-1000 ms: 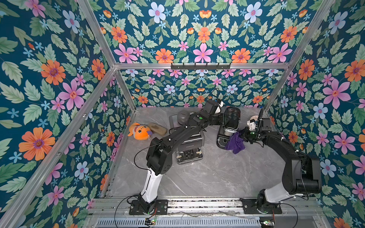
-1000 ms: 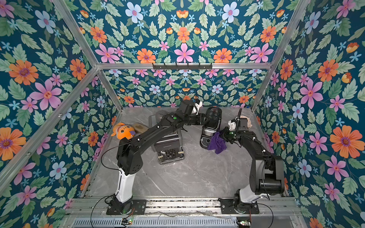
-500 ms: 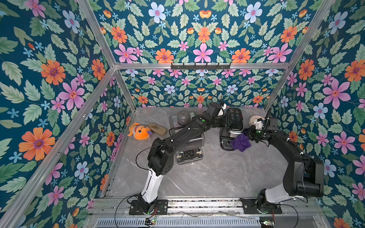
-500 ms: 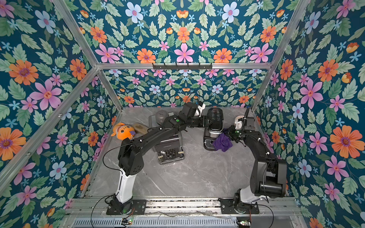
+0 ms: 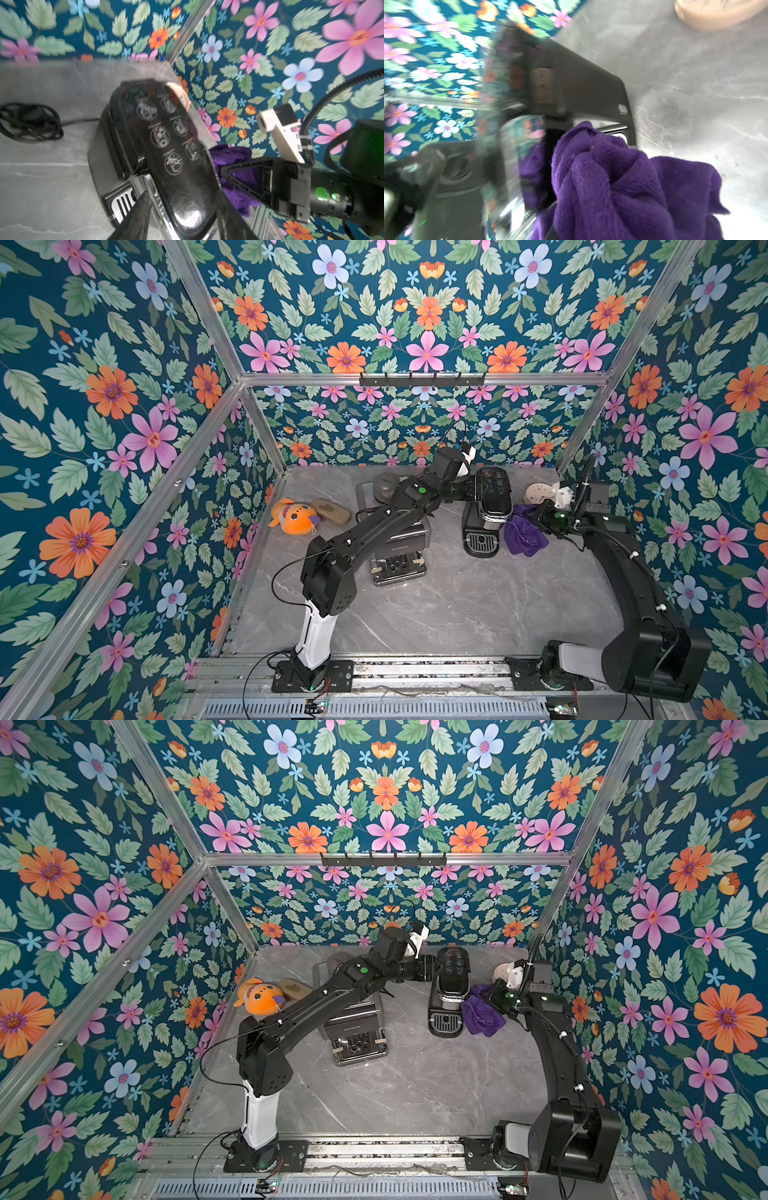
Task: Wipe the surface of a coffee machine
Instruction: Wipe the dirt from the surface of the coffee machine, then adjust the cleaning item.
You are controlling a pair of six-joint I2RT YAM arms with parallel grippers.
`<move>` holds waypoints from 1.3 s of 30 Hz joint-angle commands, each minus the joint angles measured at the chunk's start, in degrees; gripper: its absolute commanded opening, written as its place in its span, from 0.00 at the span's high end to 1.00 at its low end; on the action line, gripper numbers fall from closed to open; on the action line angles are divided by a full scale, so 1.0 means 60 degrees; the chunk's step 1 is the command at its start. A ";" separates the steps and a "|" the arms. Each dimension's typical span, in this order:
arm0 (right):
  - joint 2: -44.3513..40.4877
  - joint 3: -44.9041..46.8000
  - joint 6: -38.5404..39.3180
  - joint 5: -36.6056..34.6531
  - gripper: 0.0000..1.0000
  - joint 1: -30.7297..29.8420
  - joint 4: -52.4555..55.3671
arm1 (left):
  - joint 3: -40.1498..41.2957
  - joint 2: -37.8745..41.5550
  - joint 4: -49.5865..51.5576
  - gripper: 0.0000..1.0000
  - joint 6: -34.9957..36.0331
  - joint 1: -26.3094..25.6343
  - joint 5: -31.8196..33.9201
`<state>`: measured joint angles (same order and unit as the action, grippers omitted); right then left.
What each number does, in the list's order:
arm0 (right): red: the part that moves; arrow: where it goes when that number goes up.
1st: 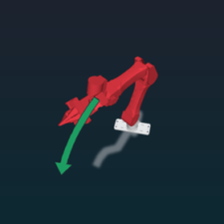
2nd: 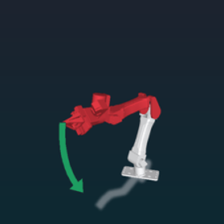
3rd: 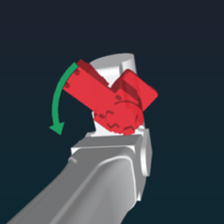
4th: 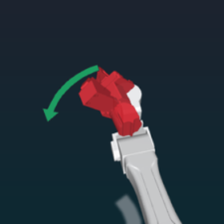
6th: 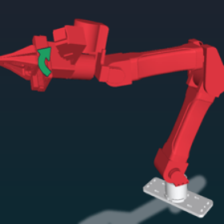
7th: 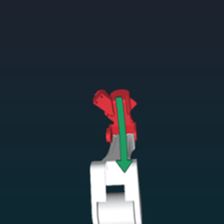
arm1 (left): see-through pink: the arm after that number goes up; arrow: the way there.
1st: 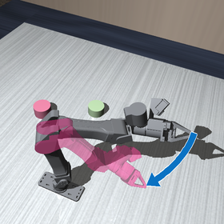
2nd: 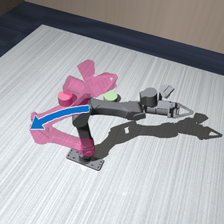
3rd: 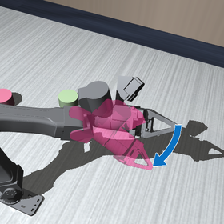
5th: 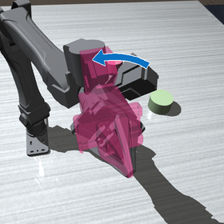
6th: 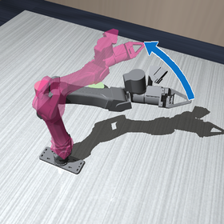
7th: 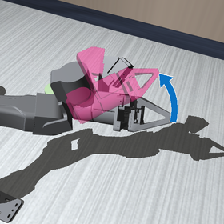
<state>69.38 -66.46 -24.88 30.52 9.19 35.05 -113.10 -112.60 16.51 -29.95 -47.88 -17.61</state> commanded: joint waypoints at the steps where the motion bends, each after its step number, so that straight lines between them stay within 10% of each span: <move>1: -0.0916 -0.0232 0.0645 0.1291 1.00 -0.0022 0.0289 | 0.0209 0.0568 -0.0669 0.43 0.1168 -0.0018 -0.0441; 7: -0.2563 0.0313 -0.0759 0.6398 1.00 -0.0037 -0.3758 | 0.2158 0.1846 -0.3649 0.29 0.1553 -0.0253 -0.4364; 13: -0.3058 0.0641 -0.3759 0.7813 1.00 -0.0397 -0.8107 | 0.3381 0.2638 -0.4779 0.15 0.2568 -0.0784 -0.5665; 20: -0.2807 0.0008 -0.4218 0.7943 1.00 -0.1784 -0.8616 | 0.3727 0.2867 -0.5763 0.21 0.2299 -0.0882 -0.5784; 32: -0.3068 -0.0675 -0.1861 0.5091 0.97 -0.1845 -0.4123 | 0.5035 0.3686 -0.9341 0.91 -0.0054 -0.0896 -0.6187; 39: -0.3060 -0.0557 -0.2352 0.5165 0.97 -0.1853 -0.4618 | 0.5092 0.3999 -0.8913 0.62 -0.0209 -0.0884 -0.5179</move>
<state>50.89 -70.28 -38.65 64.03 -2.04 6.28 -82.19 -89.73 -30.96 -30.00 -53.28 -51.20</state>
